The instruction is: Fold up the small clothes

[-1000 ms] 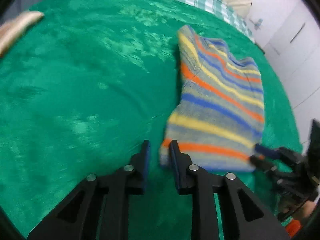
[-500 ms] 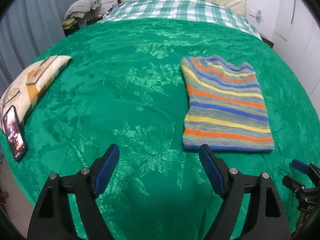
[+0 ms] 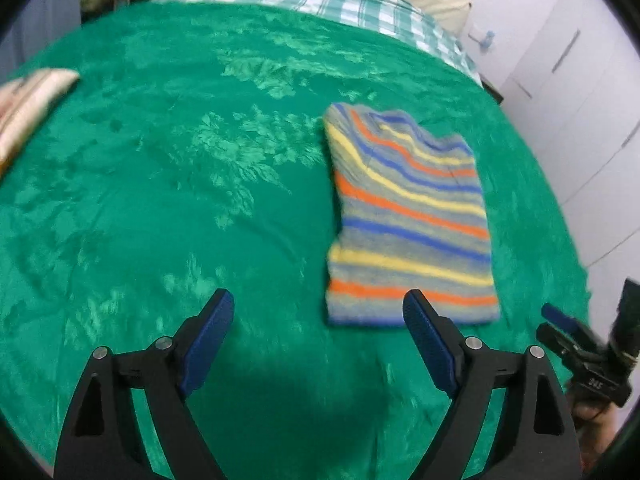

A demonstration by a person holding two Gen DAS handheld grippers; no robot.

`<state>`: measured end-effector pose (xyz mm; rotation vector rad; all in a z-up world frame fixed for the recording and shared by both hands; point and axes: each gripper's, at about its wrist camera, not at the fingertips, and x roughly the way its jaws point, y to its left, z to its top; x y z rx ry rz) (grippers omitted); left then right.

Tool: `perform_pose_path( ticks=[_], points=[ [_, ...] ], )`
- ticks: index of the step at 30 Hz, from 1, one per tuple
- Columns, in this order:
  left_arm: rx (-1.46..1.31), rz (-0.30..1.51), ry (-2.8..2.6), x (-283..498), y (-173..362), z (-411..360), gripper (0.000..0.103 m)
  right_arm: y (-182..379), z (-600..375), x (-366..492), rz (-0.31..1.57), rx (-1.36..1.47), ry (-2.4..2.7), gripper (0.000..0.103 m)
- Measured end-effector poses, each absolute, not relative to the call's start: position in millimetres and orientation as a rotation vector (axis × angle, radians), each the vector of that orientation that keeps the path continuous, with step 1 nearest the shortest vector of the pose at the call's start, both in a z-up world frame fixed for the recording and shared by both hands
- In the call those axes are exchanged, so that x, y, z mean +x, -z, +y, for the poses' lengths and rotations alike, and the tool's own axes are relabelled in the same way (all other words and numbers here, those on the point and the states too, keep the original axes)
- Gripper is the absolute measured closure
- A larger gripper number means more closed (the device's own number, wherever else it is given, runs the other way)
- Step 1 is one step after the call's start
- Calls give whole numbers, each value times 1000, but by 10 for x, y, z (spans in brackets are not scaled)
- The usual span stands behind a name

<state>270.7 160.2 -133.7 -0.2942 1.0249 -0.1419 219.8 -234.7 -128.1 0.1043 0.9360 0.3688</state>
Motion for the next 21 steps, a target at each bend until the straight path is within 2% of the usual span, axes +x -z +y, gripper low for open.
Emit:
perform_pose_path(
  ticks=[9,15,16,17,19,20,21],
  points=[
    [-225,1094,271,3602,1559,1250,13,1262,-2441,2972,936,304,-420,20],
    [-262,1123,308,4111,1796,1024,15,1659,-2310,3860,1024,485,-515,21],
    [-265,1120,312,4146,1810,1001,28,1739,-2256,3988,1042,513,-530,23],
    [-268,1119,318,4169,1825,978,54,1786,-2216,4066,1047,525,-533,28],
    [-299,1138,343,4184,1880,894,84,1866,-1991,4213,1051,499,-531,42],
    [-268,1109,311,4135,1842,835,87,1869,-1880,4229,1060,448,-526,63],
    [-243,1090,297,4097,1804,795,88,1848,-1737,4222,1061,350,-497,75]
  ],
)
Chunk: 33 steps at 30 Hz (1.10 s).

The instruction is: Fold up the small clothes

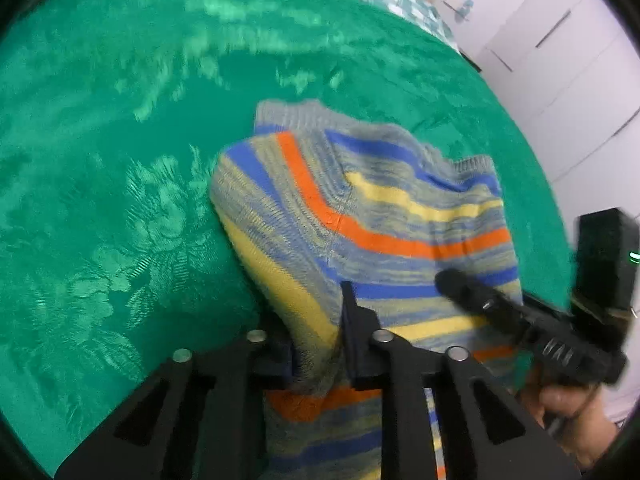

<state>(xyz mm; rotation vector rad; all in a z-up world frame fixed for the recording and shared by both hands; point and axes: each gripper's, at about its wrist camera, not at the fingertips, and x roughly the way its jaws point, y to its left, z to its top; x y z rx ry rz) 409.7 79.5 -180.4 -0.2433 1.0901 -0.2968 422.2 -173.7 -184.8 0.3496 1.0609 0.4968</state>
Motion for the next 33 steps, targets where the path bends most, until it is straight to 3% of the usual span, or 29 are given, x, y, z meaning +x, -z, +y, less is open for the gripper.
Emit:
perform_pose_path(
  ticks=[2,10,11,12,13,14,15,17,21,23,28,33],
  points=[
    [-188,1019,268,3934,1623,696,89,1674,-1490,4088,1005,163,-431,78],
    [-198,788,311,3653,633,575,89,597,-1483,3678,718,109,-471,81],
    [-195,779,311,3665,593,576,85,501,-1524,3722,702,118,-472,81],
    [-177,782,294,3749,570,514,80,420,-1559,3775,693,127,-467,80],
    [-151,810,265,3838,627,475,55,396,-1600,3833,695,135,-463,79],
    [-125,837,233,3917,698,471,20,407,-1654,3939,721,145,-452,71],
    [-72,867,152,3992,829,445,13,459,-1705,4028,754,150,-434,45],
    [22,887,30,3893,1065,486,19,606,-1922,4127,795,83,-269,13],
    [76,899,16,3216,1225,558,17,717,-2244,3801,851,7,-163,9],
    [123,894,8,2915,1195,506,8,761,-2314,3474,878,-83,-144,6],
    [186,831,-27,2235,834,265,3,804,-2329,2780,938,-204,-151,6],
    [164,798,-110,1770,381,147,3,466,-2255,2101,914,-115,-201,6]
  ],
)
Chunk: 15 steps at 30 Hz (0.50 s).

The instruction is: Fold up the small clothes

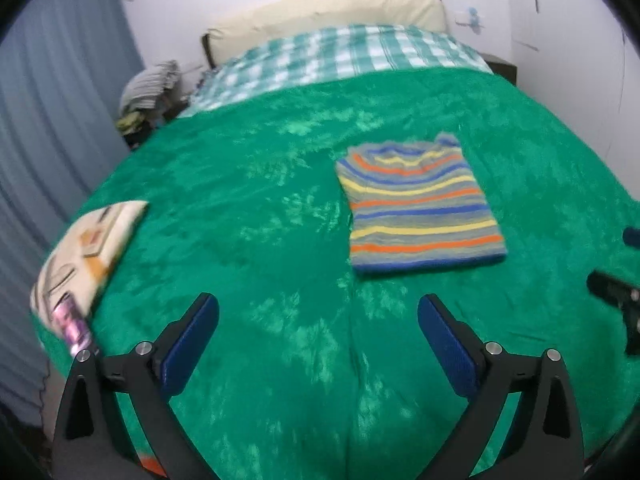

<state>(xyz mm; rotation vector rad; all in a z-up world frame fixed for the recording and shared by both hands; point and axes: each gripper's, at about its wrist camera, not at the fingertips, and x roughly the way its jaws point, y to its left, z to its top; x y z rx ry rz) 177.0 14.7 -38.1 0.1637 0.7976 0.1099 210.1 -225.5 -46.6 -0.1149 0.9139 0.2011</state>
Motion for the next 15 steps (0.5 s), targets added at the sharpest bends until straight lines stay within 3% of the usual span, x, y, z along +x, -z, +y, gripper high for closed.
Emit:
perform_pose_path(
  ticks=[15],
  points=[
    [78,772,-100,485,-431,111,3,-478,-2029,720,844,-60,-208,6]
  ],
)
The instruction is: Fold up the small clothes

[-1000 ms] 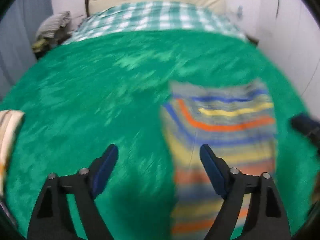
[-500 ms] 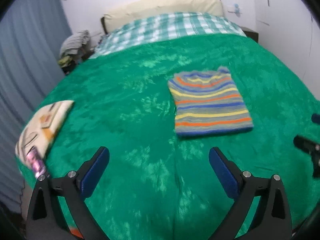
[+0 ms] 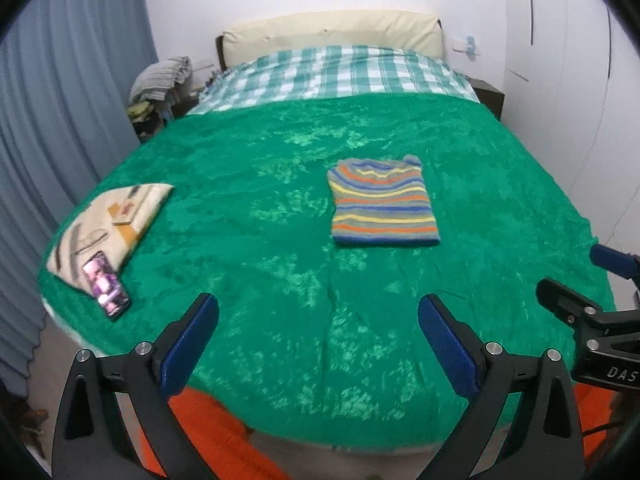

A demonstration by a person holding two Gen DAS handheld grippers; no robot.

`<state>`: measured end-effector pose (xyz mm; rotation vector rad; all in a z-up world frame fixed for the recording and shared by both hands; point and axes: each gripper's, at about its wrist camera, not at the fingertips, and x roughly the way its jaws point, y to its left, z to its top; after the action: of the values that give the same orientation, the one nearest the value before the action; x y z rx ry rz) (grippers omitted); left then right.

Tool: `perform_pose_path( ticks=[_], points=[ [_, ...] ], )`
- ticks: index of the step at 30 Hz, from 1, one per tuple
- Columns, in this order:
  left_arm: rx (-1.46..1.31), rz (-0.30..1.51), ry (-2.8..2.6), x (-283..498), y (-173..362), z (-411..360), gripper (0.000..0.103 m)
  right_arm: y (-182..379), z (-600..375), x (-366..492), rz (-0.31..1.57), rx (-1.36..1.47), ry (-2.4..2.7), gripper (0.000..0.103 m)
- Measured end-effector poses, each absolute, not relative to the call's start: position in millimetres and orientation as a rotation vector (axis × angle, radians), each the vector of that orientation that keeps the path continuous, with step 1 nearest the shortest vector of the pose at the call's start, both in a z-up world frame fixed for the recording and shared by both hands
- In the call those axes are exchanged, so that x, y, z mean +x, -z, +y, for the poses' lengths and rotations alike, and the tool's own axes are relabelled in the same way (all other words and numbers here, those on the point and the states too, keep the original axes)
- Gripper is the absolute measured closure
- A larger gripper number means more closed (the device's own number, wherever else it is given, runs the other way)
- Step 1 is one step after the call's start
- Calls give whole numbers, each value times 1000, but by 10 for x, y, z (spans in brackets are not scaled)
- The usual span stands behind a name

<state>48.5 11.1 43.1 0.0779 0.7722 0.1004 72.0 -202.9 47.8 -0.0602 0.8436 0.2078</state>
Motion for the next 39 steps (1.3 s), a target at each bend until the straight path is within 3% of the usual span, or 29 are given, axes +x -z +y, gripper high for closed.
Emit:
perform_pose_path(
  ticks=[21,39],
  points=[
    [46,688,-95,-751,-908,261,2,-1140,-1949,-703,729,-98,-221,6],
    [48,703,-111,-559,-912,185,0,-1327,-2008,-713,661,-105,-103,2]
  ],
)
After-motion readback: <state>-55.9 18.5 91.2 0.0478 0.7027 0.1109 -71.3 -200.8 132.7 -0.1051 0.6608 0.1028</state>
